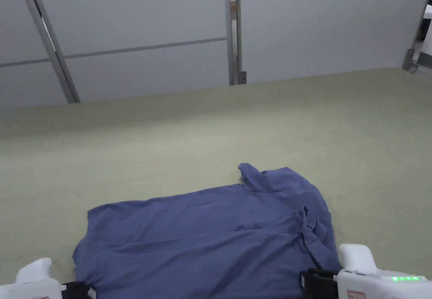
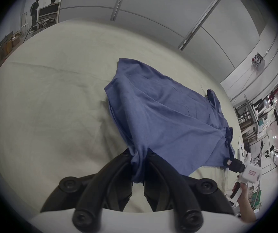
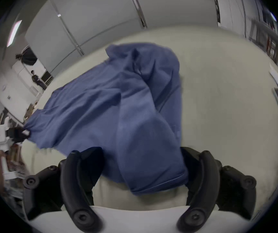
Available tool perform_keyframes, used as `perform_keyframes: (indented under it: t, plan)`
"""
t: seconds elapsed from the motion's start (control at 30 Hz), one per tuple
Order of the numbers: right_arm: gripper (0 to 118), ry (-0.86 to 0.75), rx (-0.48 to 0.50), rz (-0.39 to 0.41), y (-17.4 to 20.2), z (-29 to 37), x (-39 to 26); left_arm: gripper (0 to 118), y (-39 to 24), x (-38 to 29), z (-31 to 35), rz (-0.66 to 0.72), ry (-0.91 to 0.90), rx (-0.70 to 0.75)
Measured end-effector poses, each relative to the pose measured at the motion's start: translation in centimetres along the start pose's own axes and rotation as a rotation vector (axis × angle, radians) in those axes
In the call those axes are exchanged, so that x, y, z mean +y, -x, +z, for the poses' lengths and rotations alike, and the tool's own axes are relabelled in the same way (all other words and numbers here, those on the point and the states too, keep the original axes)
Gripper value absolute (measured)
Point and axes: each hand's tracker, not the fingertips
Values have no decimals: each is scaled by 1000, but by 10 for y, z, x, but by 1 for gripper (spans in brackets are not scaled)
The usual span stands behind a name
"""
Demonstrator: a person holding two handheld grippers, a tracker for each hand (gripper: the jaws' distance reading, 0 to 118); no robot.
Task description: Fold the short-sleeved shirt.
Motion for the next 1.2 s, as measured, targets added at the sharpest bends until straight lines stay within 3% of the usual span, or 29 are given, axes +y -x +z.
perform_keyframes:
  t: [0.07,0.13,0.27,0.37,0.5,0.67,0.73,0.87,0.97,1.0,1.03,1.07,1.1,1.13,1.2]
  plan:
    - [13,19,82,-132,-11,-4,1,10,-2,-3,1,-1,5,2]
    - [13,31,90,-218,-7,6,1,10,-2,-5,0,13,16,-4]
    - [13,-21,72,-162,5,29,5,10,0,-7,4,25,11,-11]
    - [13,-39,82,-175,14,53,15,10,-1,-6,17,15,-2,-22]
    - [13,-36,95,-69,27,95,32,10,-3,-6,44,19,-24,-45]
    - [13,-4,151,-70,18,141,31,10,-2,-25,81,-64,-28,-3]
    - [13,24,142,-42,14,157,21,10,8,-37,90,-75,-16,12]
    - [13,187,196,-87,-1,161,-20,10,25,-75,86,-47,98,15]
    - [13,300,146,26,-3,135,-59,10,33,-109,69,-63,158,58]
    - [20,320,118,55,-3,126,-71,10,33,-118,64,-51,149,60]
    - [40,341,70,88,-2,119,-81,12,34,-125,61,-46,142,70]
    - [71,375,5,128,1,115,-85,25,35,-130,60,-52,135,90]
    - [99,357,20,139,0,118,-86,73,35,-132,60,-69,153,138]
    - [110,291,56,111,0,127,-83,111,27,-135,66,-91,172,173]
    - [117,189,93,37,-15,137,-72,118,28,-133,92,-97,81,194]
